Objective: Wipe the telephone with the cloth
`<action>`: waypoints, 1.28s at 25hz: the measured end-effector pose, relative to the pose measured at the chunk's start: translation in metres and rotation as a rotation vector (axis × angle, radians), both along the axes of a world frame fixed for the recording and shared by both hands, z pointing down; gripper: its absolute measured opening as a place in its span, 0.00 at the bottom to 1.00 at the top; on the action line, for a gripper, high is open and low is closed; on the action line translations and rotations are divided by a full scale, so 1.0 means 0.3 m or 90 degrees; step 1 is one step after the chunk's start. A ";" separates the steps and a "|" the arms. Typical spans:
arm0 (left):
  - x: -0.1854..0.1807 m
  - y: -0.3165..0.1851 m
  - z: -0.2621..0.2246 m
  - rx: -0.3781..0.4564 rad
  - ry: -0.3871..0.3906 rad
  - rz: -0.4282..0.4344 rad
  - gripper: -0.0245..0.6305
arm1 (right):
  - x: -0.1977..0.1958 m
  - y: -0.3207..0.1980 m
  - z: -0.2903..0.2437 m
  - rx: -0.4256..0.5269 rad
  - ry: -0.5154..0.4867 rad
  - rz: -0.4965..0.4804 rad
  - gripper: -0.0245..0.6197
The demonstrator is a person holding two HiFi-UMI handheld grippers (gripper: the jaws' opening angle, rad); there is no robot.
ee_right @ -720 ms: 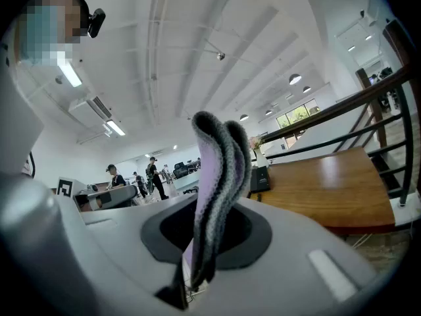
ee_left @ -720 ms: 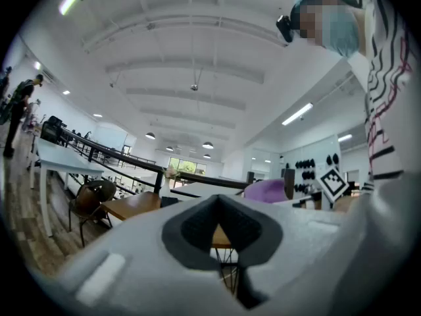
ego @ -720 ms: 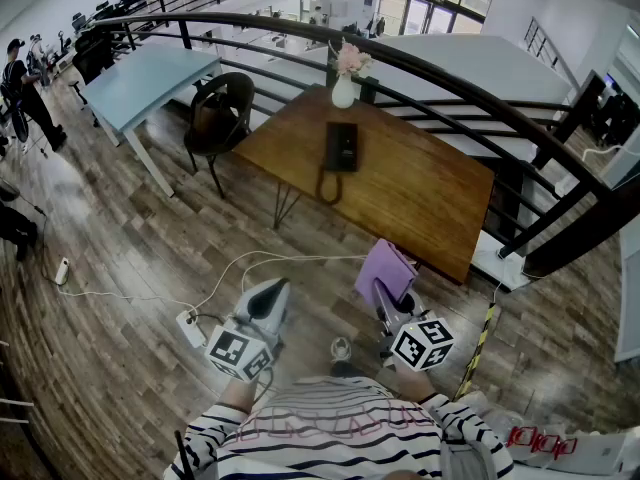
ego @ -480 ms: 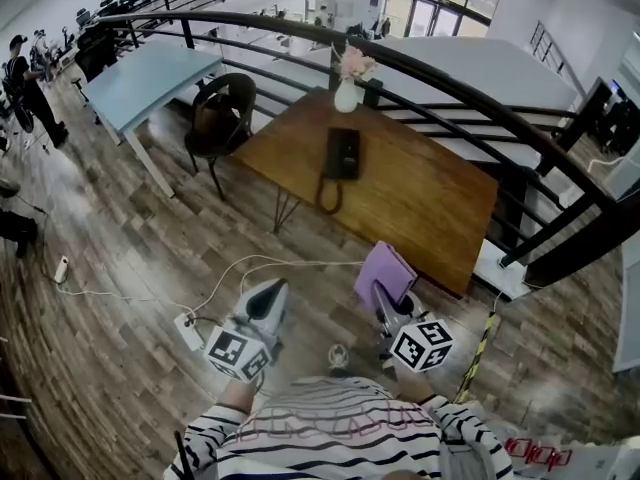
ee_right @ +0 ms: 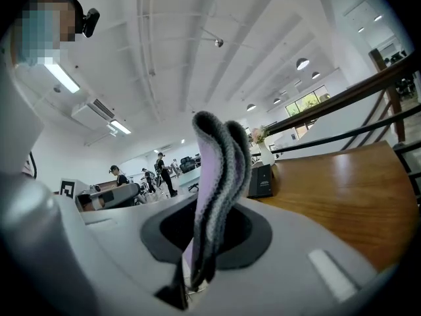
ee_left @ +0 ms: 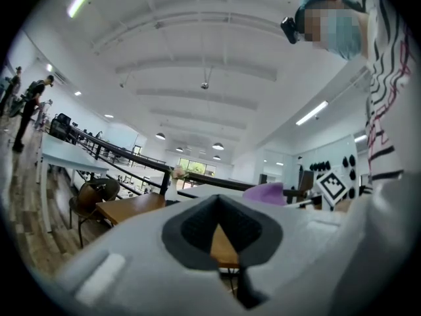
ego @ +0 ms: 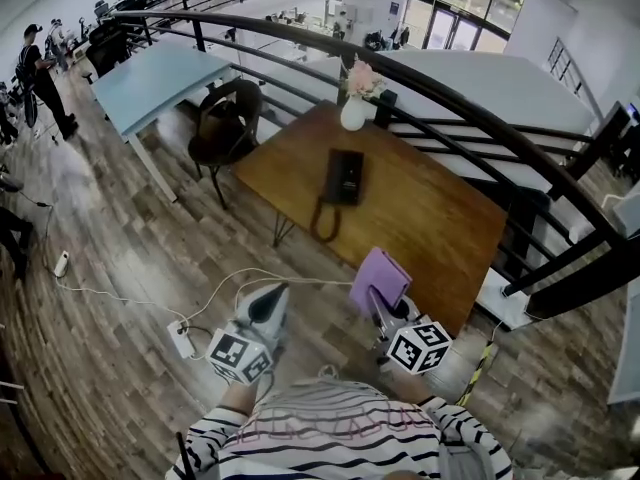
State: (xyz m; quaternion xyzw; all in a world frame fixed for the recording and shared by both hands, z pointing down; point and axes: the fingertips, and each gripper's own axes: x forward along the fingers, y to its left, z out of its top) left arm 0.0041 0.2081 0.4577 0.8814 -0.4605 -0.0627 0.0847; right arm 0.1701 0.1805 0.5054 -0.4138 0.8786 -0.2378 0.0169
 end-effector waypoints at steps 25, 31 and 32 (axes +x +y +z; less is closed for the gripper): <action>-0.182 -0.651 -0.018 -0.025 0.011 0.103 0.04 | -0.196 -0.558 -0.020 -0.017 -0.010 0.099 0.12; -0.294 -0.766 -0.018 -0.027 0.011 0.152 0.04 | -0.315 -0.634 -0.026 -0.013 -0.013 0.147 0.12; -0.307 -0.778 -0.018 -0.026 0.009 0.163 0.04 | -0.327 -0.641 -0.028 -0.012 -0.013 0.157 0.12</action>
